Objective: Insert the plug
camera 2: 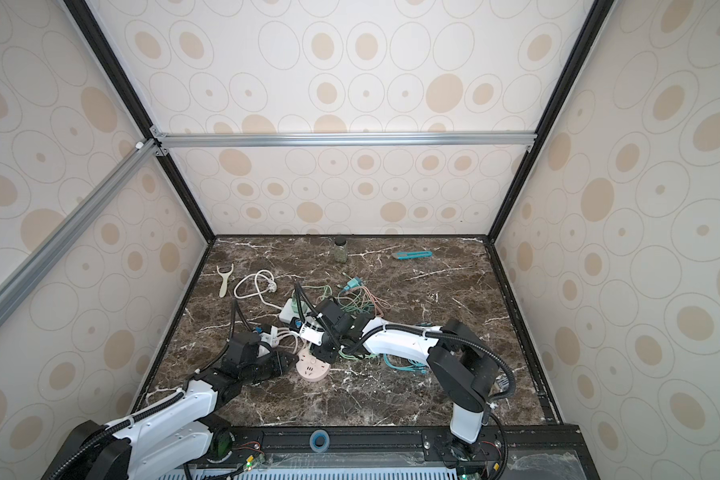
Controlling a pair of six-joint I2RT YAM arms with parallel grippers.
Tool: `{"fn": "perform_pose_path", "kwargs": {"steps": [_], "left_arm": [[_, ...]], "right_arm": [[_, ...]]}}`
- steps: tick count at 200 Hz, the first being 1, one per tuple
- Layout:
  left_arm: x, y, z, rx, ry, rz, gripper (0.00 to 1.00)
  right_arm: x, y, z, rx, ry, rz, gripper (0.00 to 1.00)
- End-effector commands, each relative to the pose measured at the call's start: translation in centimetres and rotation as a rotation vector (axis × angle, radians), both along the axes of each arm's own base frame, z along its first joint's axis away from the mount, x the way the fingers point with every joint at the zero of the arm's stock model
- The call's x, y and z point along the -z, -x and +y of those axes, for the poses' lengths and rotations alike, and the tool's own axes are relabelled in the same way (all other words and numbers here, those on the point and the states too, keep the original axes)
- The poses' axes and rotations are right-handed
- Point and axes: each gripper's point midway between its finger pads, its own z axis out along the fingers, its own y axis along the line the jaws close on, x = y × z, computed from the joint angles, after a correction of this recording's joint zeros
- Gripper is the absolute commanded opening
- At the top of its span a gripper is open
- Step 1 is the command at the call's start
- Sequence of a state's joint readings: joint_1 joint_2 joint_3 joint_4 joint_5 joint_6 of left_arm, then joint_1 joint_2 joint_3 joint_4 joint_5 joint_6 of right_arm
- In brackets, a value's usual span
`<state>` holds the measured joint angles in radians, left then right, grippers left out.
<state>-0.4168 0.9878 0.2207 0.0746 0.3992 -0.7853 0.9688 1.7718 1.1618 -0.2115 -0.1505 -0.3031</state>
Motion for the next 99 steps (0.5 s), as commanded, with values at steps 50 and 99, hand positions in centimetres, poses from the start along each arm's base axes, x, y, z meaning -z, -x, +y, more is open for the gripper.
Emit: {"fn": "perform_pose_path", "kwargs": {"steps": [50, 99], "left_arm": [[0.1, -0.1, 0.1, -0.004, -0.011, -0.001, 0.25], [0.1, -0.2, 0.2, -0.005, -0.013, -0.002, 0.25]], "right_arm": [[6.6, 1.4, -4.2, 0.007, 0.248, 0.031, 0.0], [7.6, 2.0, -5.1, 0.007, 0.277, 0.047, 0.0]]}}
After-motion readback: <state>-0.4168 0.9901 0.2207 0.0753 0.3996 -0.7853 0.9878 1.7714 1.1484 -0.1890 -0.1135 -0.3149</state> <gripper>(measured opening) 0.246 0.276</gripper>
